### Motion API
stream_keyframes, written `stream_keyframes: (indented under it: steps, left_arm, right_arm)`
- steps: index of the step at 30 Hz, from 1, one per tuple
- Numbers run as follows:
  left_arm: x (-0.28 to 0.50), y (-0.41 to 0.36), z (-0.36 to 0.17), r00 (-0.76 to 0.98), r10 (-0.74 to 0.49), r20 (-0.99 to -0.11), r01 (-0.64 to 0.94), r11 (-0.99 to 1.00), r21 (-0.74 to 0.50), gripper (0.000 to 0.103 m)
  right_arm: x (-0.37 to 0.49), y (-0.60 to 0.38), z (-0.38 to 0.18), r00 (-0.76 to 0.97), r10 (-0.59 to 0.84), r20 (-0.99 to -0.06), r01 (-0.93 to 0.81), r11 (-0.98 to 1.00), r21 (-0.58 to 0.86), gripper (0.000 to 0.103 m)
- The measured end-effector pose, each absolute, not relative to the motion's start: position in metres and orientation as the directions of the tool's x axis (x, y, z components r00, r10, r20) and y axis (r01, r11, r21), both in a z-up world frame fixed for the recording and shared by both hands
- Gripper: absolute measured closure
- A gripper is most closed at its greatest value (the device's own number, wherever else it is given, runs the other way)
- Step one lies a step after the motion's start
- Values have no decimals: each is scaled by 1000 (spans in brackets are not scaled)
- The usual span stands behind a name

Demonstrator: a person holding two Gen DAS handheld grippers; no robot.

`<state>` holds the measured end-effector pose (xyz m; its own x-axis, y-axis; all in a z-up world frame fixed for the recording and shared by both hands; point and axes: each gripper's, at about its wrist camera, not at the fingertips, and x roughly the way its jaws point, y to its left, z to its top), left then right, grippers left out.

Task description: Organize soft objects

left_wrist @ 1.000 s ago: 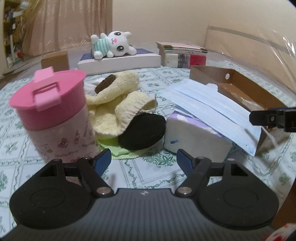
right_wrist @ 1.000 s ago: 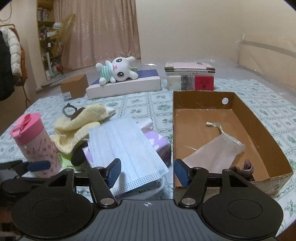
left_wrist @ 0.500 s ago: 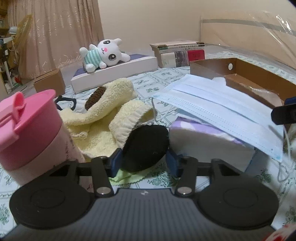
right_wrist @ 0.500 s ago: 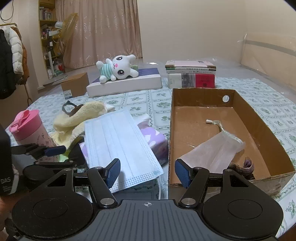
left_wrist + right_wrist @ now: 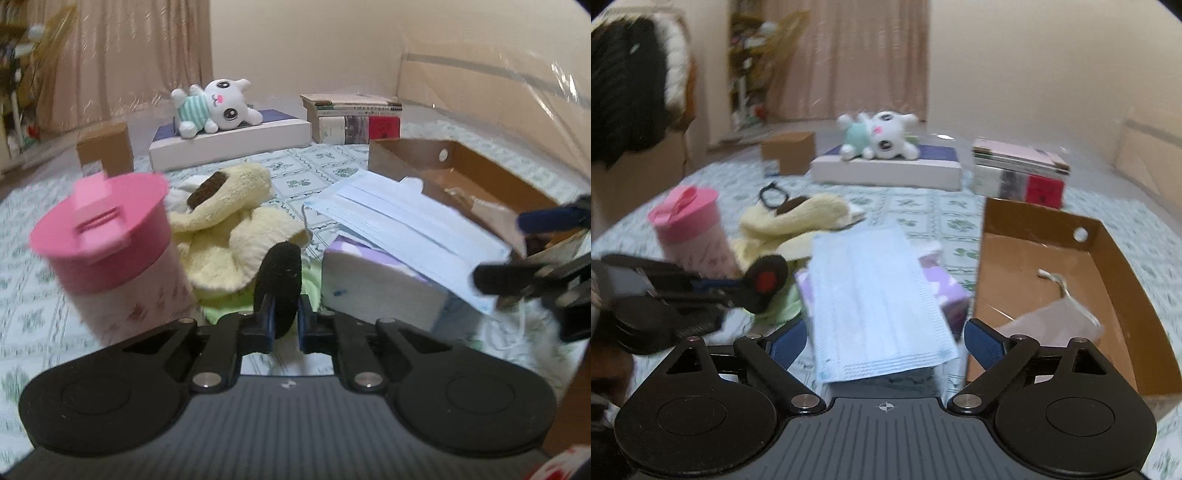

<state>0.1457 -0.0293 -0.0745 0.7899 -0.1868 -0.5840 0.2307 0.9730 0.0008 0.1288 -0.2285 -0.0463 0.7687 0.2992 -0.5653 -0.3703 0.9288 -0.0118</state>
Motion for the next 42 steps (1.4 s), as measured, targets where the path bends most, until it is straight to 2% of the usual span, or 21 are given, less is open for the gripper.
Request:
stream_keyframes:
  steps: [8, 16, 23, 25, 31, 34, 39, 42]
  left_arm:
    - [115, -9, -65, 771, -220, -597, 204, 974, -95, 93]
    - [110, -7, -67, 772, -225, -594, 204, 973, -104, 93]
    - [114, -8, -63, 778, -224, -588, 202, 974, -104, 93]
    - [114, -8, -62, 779, -221, -586, 200, 974, -102, 94]
    - [114, -8, -61, 779, -217, -589, 199, 975, -97, 94]
    - [112, -8, -58, 783, -215, -583, 198, 976, -94, 94]
    - [107, -6, -53, 791, -210, -575, 187, 977, -99, 94]
    - [103, -5, -49, 796, -207, -569, 184, 978, -98, 94]
  right_arm:
    - [147, -212, -66, 719, 311, -622, -471, 876, -107, 11]
    - [181, -233, -60, 663, 372, -650, -443, 895, 61, 11]
    - [194, -222, -61, 662, 378, -647, -481, 877, 21, 12]
    - [193, -220, -60, 661, 385, -644, -491, 871, 16, 18]
    - [183, -216, -58, 652, 404, -642, -502, 864, 34, 45]
    - [179, -217, -53, 656, 407, -635, -489, 871, 53, 62]
    - [168, -219, -47, 671, 407, -619, -470, 880, 69, 95]
    - [160, -223, -41, 691, 404, -600, -450, 889, 80, 97]
